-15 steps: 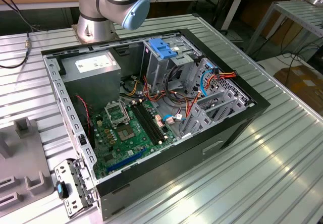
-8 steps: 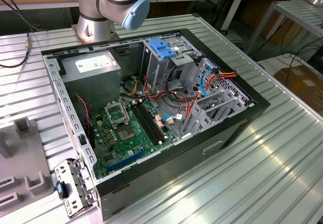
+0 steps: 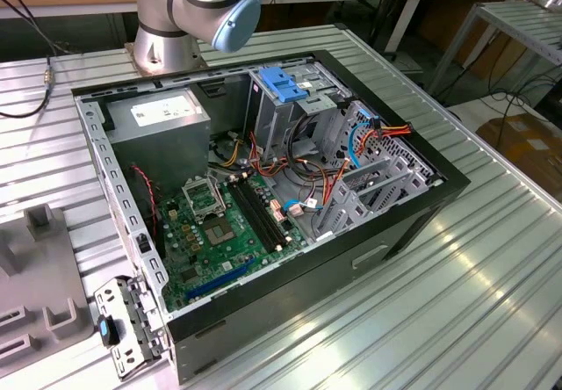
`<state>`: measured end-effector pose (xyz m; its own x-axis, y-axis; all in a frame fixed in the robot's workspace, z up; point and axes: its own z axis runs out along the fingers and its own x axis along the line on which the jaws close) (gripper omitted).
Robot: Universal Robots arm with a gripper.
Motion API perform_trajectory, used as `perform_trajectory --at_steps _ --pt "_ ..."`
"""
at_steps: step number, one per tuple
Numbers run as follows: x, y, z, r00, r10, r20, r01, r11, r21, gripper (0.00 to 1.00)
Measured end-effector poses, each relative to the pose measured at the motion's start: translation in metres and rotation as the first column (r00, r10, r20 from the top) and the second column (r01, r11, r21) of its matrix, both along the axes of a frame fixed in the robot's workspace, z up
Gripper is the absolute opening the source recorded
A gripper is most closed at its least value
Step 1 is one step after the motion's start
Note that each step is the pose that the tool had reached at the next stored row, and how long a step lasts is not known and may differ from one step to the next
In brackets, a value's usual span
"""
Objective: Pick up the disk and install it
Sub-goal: 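Pick up the disk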
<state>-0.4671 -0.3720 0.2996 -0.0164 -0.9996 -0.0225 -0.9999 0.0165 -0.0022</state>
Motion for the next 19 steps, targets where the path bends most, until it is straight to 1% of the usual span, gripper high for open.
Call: perform_trajectory --at_steps 8,19 --pt "0.0000 0.0000 -0.0027 1.0000 0.000 0.0000 0.000 1.0000 0.0000 0.37" --pt "0.0000 0.0000 -0.0031 1.0000 0.004 0.0002 -0.004 1.0000 0.0001 0.37"
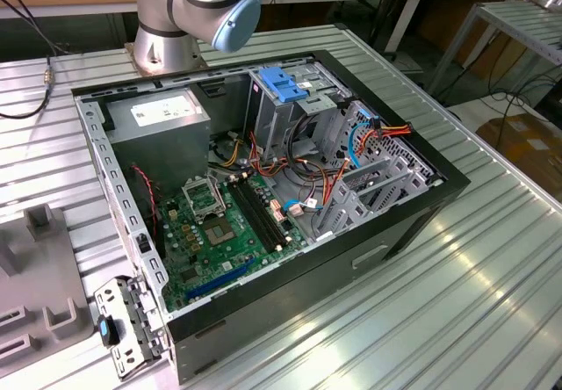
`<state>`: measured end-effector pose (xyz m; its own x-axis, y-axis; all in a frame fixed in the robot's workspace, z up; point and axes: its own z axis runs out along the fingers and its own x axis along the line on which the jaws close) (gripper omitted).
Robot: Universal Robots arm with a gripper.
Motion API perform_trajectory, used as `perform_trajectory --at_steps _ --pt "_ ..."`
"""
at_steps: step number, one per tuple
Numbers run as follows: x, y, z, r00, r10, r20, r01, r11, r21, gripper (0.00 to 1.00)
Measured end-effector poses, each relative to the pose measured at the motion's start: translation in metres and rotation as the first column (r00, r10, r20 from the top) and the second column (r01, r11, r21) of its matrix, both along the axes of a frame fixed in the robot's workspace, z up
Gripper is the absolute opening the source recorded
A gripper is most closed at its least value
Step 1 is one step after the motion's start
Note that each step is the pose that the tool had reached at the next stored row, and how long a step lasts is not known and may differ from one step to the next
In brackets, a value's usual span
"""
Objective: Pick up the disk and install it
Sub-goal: 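Pick up the disk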
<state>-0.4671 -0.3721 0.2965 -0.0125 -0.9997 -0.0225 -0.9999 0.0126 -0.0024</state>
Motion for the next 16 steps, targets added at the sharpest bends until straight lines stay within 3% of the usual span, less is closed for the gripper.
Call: perform_trajectory --at_steps 16 --pt "0.0000 -0.0001 0.0000 1.0000 -0.006 -0.0001 0.006 1.0000 0.0000 0.37"
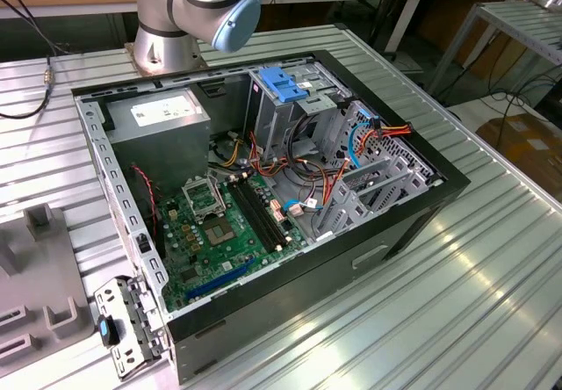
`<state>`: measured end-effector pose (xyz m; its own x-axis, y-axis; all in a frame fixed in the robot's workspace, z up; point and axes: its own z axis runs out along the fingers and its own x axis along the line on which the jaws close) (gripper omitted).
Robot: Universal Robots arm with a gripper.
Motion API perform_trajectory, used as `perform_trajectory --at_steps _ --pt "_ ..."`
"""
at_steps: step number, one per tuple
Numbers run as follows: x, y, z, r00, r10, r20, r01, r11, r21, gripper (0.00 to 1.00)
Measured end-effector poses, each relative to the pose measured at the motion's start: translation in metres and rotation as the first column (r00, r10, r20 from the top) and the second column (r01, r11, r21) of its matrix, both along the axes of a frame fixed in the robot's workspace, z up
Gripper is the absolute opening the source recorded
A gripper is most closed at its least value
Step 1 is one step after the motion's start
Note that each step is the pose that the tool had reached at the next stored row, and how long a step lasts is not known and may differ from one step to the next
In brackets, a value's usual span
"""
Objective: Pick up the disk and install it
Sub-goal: 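Pick up the disk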
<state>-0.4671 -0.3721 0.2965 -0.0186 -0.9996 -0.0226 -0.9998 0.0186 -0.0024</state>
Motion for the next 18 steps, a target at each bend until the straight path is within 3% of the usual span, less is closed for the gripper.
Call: perform_trajectory --at_steps 18 --pt "0.0000 0.0000 0.0016 0.9999 -0.011 0.0000 0.011 0.9999 0.0000 0.37"
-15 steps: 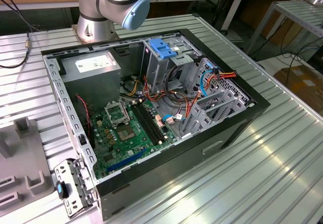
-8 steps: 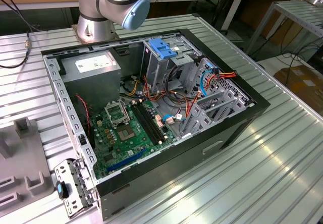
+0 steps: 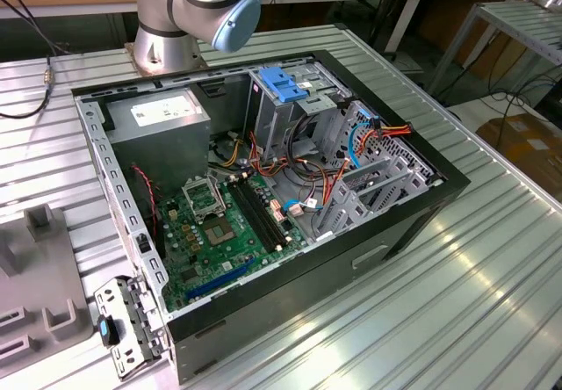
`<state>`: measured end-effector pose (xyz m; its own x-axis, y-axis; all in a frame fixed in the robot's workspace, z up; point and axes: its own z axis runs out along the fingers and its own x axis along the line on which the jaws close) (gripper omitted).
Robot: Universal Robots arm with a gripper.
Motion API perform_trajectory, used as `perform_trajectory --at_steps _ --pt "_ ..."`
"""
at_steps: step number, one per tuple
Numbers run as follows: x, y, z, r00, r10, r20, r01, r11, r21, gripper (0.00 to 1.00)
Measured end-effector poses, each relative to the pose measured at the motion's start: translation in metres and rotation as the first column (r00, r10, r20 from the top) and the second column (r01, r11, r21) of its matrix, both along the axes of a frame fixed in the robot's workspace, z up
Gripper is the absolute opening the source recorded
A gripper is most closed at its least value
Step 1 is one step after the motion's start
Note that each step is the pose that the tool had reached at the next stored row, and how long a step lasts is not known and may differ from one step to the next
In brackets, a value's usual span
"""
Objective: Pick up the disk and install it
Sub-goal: 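Pick up the disk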
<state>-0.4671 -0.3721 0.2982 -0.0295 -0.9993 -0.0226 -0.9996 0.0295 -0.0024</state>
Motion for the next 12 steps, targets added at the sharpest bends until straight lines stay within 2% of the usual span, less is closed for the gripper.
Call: perform_trajectory --at_steps 12 --pt "0.0000 0.0000 0.0112 1.0000 0.000 0.0001 0.000 1.0000 0.0000 0.37"
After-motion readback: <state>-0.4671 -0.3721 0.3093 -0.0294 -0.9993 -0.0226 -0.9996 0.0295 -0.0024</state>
